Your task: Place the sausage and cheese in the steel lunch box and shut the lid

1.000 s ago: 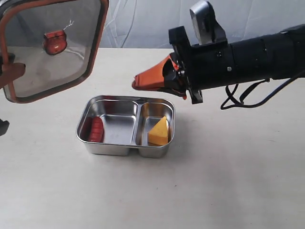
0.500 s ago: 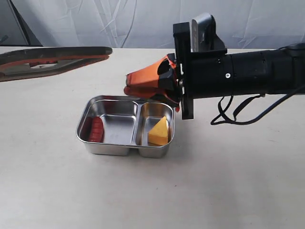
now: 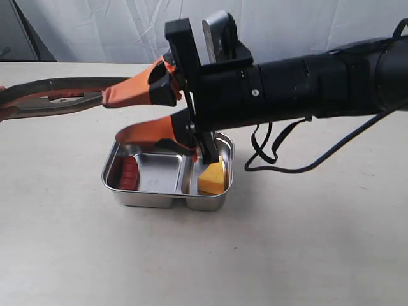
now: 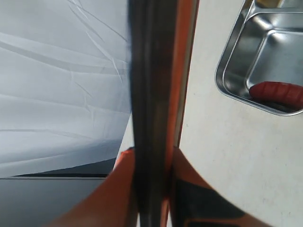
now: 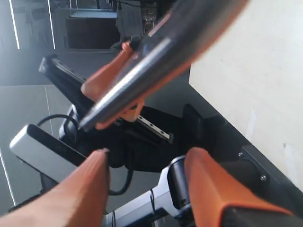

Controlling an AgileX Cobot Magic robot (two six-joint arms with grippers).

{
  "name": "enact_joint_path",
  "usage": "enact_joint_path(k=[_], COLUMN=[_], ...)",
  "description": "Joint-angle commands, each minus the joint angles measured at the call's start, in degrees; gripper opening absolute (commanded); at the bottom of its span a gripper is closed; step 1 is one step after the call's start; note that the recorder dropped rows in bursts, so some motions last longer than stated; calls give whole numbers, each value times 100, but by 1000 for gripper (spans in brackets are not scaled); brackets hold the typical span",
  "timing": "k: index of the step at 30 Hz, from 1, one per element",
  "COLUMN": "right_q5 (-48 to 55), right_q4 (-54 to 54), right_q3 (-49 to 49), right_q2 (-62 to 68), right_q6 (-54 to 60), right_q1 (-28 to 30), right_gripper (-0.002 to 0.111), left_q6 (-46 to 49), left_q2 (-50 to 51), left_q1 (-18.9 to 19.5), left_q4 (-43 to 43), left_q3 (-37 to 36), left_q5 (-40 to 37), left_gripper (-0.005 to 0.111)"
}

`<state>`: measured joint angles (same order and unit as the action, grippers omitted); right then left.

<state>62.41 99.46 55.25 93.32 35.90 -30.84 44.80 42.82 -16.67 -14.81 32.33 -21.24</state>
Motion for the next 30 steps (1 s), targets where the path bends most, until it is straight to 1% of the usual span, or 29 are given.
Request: enact_joint_path(k=[1,8,14,20,23,25,27,28,30], right_q5=[-204,-775,-1125,-1835,-1820,-1693,-1543,-1425,-1270], right_q4=[49,49,49,49,24,-266,-503,-720,-776], right_q3=[307,458,675,995,1115,1127,1127,1127,1127], right_q2=[-51,-41,-41,-29,71,129,152,152,152], right_q6=[-401,-615,-756,-732,-731,-731,-765,-765,-814], right_q1=[-23,-63,-132,-647,-808,-859,-859,-859,-859], right_gripper=[40,41,41,41,40,35,24,11,3], left_q6=[-90,-90,-90,-90,-90,-90,-90,-140,-290], left_q2=[48,48,48,48,48,48,48,48,53], left_q1=[-47,-68,-405,-666,-690,-690,-690,-690,-690], left_q4=[-56,-34,-44,-20,-17,-39,-58,-119,-178], left_q3=[-10,-10,-10,-10,-10,-10,-10,-10,-10], left_q5=[78,100,196,226,162,135,94,39,50], left_gripper=[0,0,0,0,0,0,0,0,0])
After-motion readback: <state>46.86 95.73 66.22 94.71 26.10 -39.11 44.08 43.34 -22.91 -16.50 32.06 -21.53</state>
